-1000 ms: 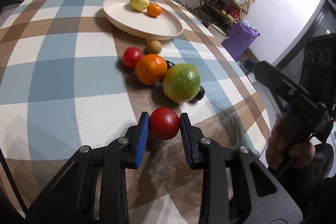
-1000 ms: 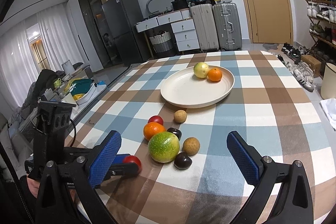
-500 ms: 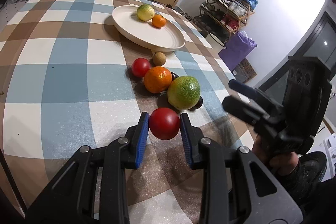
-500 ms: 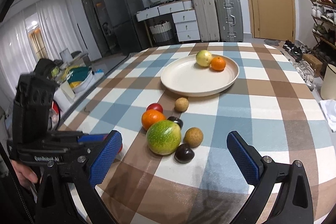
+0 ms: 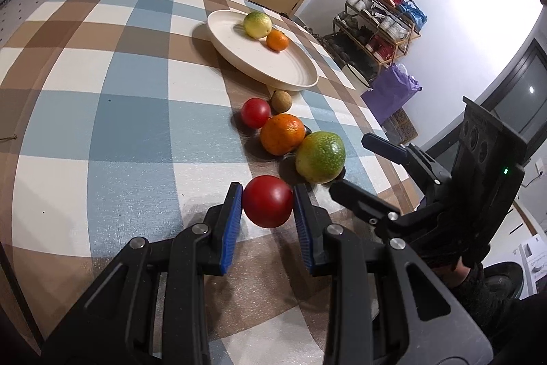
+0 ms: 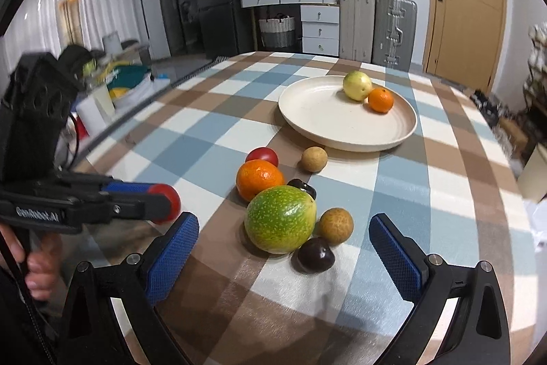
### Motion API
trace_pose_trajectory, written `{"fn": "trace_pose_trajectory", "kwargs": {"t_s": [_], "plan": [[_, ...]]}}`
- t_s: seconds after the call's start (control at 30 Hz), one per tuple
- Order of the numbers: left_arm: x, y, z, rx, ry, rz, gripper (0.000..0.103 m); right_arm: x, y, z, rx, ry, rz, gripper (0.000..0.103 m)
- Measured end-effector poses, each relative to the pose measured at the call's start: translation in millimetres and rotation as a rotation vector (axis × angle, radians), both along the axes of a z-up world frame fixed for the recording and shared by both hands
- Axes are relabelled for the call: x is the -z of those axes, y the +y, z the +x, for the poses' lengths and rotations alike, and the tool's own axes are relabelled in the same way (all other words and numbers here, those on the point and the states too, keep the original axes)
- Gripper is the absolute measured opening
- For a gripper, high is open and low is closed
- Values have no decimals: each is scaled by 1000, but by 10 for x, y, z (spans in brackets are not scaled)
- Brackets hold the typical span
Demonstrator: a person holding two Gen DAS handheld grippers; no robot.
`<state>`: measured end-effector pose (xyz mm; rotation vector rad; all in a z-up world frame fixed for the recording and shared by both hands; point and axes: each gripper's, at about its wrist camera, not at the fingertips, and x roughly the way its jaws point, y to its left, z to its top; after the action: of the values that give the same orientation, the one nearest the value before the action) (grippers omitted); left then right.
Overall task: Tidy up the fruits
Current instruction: 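Close the right tool on the green striped passion fruit while the left holds the tomato, then carry both fruits to the plate and open the right tool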
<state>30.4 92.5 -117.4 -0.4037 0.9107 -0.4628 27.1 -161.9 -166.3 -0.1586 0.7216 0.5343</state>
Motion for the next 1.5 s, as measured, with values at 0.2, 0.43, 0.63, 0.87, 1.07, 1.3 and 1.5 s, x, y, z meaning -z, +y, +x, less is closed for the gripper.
{"fn": "trace_pose_trajectory", "kwargs": {"t_s": [0.2,0.43,0.63,0.87,1.07,1.3,1.5], "plan": [[48,39,46,-2,8,2,27,75,82,74,-6,-12,-54,97],[57,89,69,-14,5,-7,27,141,103,177,-24,18,-76,69],[85,87,65,-13,14,-11,27,130,116,152,-55,18,-53,53],[62,53,71,-10,5,-8,27,97,97,90,-59,-3,-27,53],[-2,23,86,-12,-6,-1,27,57,-3,93,-49,17,42,52],[-166,3,166,-22,-37,9,27,-81,-228,130,-27,31,171,52],[-337,-61,338,-17,-62,31,27,-248,-407,190,-31,18,296,52]]}}
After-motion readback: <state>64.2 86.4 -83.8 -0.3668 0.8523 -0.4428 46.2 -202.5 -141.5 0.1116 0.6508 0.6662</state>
